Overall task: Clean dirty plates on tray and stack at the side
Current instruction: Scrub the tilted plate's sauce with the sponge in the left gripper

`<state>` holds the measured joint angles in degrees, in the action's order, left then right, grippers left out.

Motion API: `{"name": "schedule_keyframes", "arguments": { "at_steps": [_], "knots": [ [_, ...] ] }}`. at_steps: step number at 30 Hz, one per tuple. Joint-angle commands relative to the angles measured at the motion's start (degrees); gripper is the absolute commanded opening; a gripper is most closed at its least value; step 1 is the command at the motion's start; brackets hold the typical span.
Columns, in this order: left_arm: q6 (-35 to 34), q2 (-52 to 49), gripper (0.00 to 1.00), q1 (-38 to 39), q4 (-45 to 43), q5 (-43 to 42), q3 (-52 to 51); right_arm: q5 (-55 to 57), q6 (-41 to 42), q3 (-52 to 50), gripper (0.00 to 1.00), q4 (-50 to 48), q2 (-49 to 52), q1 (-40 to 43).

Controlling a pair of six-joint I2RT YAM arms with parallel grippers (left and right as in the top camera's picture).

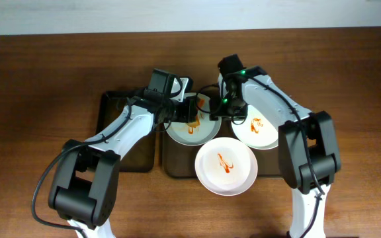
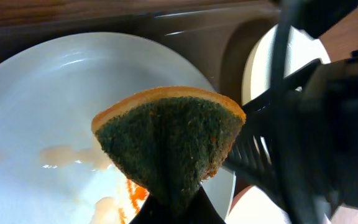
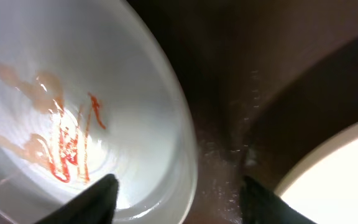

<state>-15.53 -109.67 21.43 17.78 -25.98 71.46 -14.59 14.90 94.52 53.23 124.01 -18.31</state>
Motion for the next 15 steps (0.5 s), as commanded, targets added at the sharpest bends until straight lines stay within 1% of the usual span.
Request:
{"name": "schedule_keyframes", "arguments": {
  "at_steps": [1,2,3,4,6,8,9,10,12,13,14,15],
  "knots": [
    [-0.26,-0.26,0.00,-0.04,-0.04,2.05,0.09,-9.51,-0.76,2.45,0.71,1.05,-0.09,5.81],
    [-0.26,-0.37,0.00,-0.02,0.04,2.08,-0.09,-10.38,-2.29,2.45,0.61,1.38,-0.09,6.34],
    [-0.28,-0.92,0.00,0.26,0.02,2.78,-0.13,-10.29,-2.69,2.45,0.31,1.68,-0.09,6.38],
    [-0.31,-2.49,0.00,0.96,-0.66,3.30,-0.13,-10.29,-2.67,2.40,0.22,2.29,-0.09,6.38],
    [-0.31,-5.51,0.00,2.67,-2.40,3.26,-0.13,-10.32,-2.64,2.38,0.23,2.45,-0.07,6.36],
    [-0.31,-6.23,0.00,3.65,-4.61,3.28,-0.13,-10.29,-2.67,2.01,0.22,2.43,0.02,5.99],
    [-0.31,-6.38,0.00,4.00,-5.53,3.28,-0.13,-10.27,-2.67,1.57,0.29,2.14,0.09,5.77],
    [-0.31,-6.71,0.00,4.50,-6.58,3.32,-0.13,-10.01,-2.64,0.22,0.37,0.13,0.09,5.18],
    [-0.31,-7.34,0.00,4.94,-6.64,3.34,-0.13,-10.05,-2.45,-2.36,0.38,-3.54,0.09,4.28],
    [-0.31,-7.58,0.00,4.94,-6.62,3.34,-0.13,-10.05,-2.45,-4.09,0.35,-5.62,0.11,3.65],
    [-0.31,-7.67,0.00,4.96,-6.58,3.34,-0.13,-10.05,-2.43,-5.27,0.24,-7.02,0.11,3.32],
    [-0.28,-7.67,0.00,4.94,-6.60,3.34,-0.13,-9.99,-2.43,-6.43,0.09,-8.28,0.13,3.02]
  ]
}}
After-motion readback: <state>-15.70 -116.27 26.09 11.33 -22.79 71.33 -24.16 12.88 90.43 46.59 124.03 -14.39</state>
